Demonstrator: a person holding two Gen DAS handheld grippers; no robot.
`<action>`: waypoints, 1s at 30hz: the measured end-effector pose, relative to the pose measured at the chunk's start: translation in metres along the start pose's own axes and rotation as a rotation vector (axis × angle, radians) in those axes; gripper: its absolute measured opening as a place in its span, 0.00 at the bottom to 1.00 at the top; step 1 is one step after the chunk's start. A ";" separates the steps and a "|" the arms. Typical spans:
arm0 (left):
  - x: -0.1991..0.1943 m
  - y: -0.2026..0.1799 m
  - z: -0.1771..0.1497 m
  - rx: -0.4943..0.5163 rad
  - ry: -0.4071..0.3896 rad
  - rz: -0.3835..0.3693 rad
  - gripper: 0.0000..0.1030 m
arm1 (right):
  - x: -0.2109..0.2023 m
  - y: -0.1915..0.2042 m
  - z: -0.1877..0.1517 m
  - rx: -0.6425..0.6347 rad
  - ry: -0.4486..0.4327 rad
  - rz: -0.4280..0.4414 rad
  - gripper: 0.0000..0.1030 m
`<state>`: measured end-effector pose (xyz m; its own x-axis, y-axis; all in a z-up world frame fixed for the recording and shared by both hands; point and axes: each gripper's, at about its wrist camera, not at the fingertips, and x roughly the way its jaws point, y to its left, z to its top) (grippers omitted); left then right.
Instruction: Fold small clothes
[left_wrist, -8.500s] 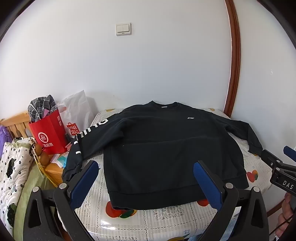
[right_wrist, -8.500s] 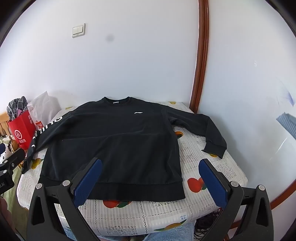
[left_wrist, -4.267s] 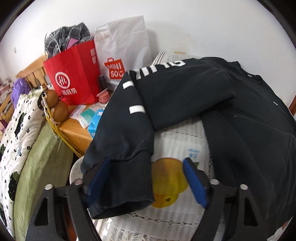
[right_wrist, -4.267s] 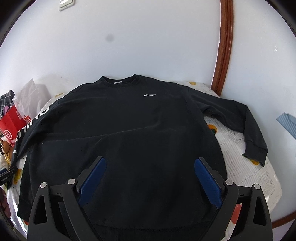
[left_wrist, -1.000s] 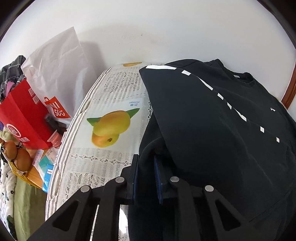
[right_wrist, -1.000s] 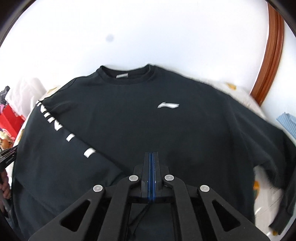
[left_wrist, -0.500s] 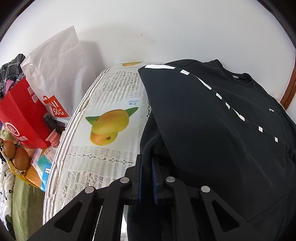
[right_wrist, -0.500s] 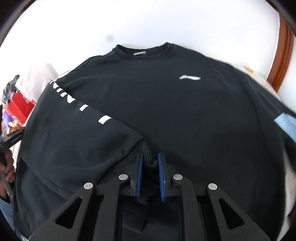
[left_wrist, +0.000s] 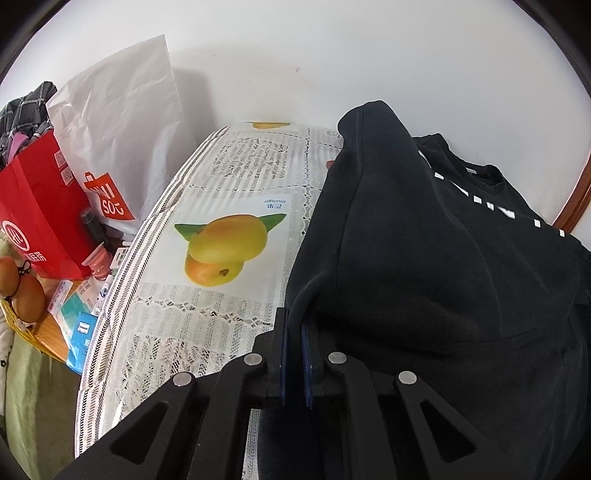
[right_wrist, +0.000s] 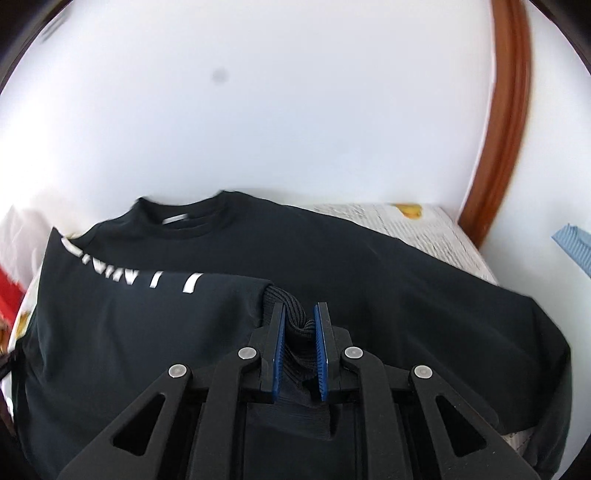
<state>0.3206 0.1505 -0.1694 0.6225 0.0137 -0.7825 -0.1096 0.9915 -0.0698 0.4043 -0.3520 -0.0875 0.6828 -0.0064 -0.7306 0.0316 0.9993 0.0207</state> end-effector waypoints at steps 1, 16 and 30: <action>0.000 -0.001 0.000 0.002 0.000 0.004 0.07 | 0.008 -0.007 -0.001 0.020 0.026 0.001 0.14; -0.014 0.000 -0.007 -0.018 0.046 0.011 0.19 | 0.015 -0.025 -0.053 -0.032 0.109 -0.123 0.26; -0.058 -0.019 -0.066 0.077 0.083 0.014 0.53 | -0.097 -0.098 -0.147 -0.015 0.079 -0.227 0.59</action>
<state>0.2355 0.1222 -0.1637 0.5546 0.0202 -0.8319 -0.0564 0.9983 -0.0134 0.2273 -0.4440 -0.1191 0.6000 -0.2291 -0.7665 0.1669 0.9729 -0.1601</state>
